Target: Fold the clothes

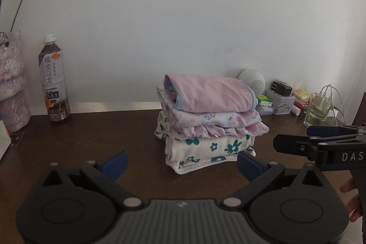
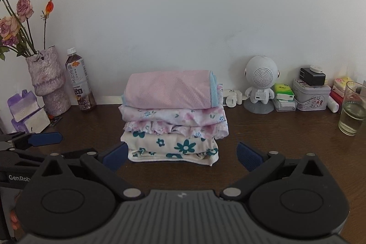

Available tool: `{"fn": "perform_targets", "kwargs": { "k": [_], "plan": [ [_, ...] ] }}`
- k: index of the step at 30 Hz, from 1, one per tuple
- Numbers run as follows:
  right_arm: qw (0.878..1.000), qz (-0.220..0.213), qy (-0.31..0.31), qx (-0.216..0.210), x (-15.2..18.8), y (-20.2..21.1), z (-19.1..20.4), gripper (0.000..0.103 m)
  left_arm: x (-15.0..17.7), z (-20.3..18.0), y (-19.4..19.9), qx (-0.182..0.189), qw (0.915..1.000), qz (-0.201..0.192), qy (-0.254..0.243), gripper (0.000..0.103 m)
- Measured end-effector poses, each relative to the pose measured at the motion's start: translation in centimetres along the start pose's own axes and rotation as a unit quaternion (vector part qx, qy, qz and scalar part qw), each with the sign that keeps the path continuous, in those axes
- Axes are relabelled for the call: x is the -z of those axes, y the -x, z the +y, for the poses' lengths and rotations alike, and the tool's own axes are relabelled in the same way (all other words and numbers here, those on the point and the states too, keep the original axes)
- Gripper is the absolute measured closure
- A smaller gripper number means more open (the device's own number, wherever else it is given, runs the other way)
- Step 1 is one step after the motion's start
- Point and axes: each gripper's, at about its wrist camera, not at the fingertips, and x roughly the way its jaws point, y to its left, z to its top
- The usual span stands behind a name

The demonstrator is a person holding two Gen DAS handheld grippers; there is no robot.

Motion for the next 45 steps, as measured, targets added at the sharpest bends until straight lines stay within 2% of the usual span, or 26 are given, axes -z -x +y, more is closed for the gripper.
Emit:
{"fn": "perform_targets", "kwargs": {
  "k": [5, 15, 22, 28, 30, 34, 41, 45],
  "plan": [
    [1.000, -0.013, 0.004, -0.005, 2.2, 4.2, 1.3, 0.000, 2.7, -0.5, 3.7, 0.011, 0.9999, -0.001, 0.008, 0.001],
    [0.999, -0.014, 0.040, -0.019, 8.0, 12.5, 4.0, 0.000, 8.5, -3.5, 12.0, -0.004, 0.9996, -0.028, -0.010, 0.001],
    [0.997, -0.023, 0.062, -0.028, 12.8, 18.7, 5.5, 0.000, 13.0, -6.4, 18.0, -0.038, 0.9973, -0.047, -0.042, 0.001],
    [0.998, -0.023, 0.048, -0.030, 17.0, 22.6, 6.3, 0.000, 17.1, -8.4, 23.0, -0.074, 0.9923, -0.066, -0.073, 0.001],
    [0.998, -0.025, 0.050, -0.026, 18.4, 23.6, 6.7, 0.000, 18.2, -8.7, 23.9, -0.076, 0.9927, -0.052, -0.078, 0.001],
    [0.999, -0.017, 0.038, -0.030, 20.8, 24.7, 7.1, 0.000, 20.4, -8.4, 25.0, -0.067, 0.9962, -0.022, -0.051, 0.001],
    [0.999, -0.011, 0.039, 0.007, 23.8, 24.6, 7.9, 0.000, 23.4, -8.2, 24.9, -0.085, 0.9953, 0.007, -0.047, 0.001],
    [0.999, -0.007, 0.034, 0.011, 24.9, 24.3, 8.3, 0.000, 24.1, -8.0, 24.8, -0.093, 0.9946, 0.009, -0.044, 0.001]
  ]
}}
